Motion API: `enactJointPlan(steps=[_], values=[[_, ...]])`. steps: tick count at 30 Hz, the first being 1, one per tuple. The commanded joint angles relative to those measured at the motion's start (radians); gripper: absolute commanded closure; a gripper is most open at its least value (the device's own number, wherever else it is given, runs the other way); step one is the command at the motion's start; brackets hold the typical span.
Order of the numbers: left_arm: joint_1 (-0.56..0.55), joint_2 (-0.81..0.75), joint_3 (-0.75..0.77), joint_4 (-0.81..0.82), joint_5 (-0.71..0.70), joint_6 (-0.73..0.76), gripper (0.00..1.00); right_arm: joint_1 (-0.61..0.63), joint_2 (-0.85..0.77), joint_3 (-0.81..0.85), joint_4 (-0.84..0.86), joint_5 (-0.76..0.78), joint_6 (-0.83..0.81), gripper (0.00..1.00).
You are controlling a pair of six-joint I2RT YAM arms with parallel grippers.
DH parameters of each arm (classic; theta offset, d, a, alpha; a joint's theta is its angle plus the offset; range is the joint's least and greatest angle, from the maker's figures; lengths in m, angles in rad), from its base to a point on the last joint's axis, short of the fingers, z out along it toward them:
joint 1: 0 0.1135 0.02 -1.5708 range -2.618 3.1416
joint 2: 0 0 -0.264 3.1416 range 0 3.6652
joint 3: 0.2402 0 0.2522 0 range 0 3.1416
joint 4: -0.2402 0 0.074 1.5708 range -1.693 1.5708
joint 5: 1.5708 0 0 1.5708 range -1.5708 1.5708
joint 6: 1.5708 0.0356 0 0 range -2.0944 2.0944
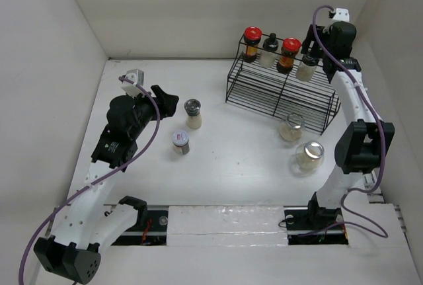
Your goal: Organize the condiment bottles
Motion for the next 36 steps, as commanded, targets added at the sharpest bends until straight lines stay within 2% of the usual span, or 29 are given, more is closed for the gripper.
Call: enactJointPlan(steps=[1,2,5,8,10,12,13,16,20,23,27,32,36], values=[[-0.003,-0.004,-0.008,0.055,0.019,-0.006,0.41,0.022,-0.085,0.023,0.073,-0.011,0.011,0.19],[-0.003,-0.004,-0.008,0.055,0.019,-0.006,0.41,0.022,-0.102,0.014,0.073,0.004,0.011,0.10],[-0.003,-0.013,-0.008,0.055,0.028,-0.006,0.41,0.048,-0.192,-0.004,0.064,0.044,0.011,0.00],[-0.003,-0.032,-0.008,0.055,0.028,-0.015,0.41,0.106,-0.332,-0.118,0.064,0.102,0.072,0.00],[-0.003,-0.044,-0.008,0.055,0.037,-0.015,0.41,0.153,-0.475,-0.312,0.085,0.141,0.122,0.00],[-0.003,-0.056,-0.008,0.055,0.037,-0.015,0.41,0.235,-0.579,-0.467,0.131,0.246,0.161,0.00],[-0.003,-0.056,-0.008,0.055,0.037,-0.015,0.41,0.256,-0.669,-0.608,0.145,0.263,0.194,0.00],[-0.003,-0.065,-0.008,0.055,0.037,-0.015,0.41,0.309,-0.774,-0.771,0.070,0.285,0.230,0.00],[-0.003,-0.065,-0.008,0.055,0.046,-0.015,0.40,0.339,-0.904,-0.882,-0.091,0.340,0.259,0.00],[-0.003,-0.065,-0.008,0.055,0.046,-0.015,0.39,0.316,-0.904,-0.926,-0.127,0.403,0.270,0.00],[-0.003,-0.065,-0.008,0.055,0.046,-0.015,0.37,0.250,-0.706,-0.902,-0.105,0.334,0.258,0.00],[-0.003,-0.065,-0.008,0.055,0.046,-0.015,0.37,0.230,-0.593,-0.891,0.020,0.287,0.224,0.00],[-0.003,-0.065,-0.008,0.055,0.046,-0.006,0.37,0.221,-0.509,-0.864,0.033,0.287,0.224,0.00]])
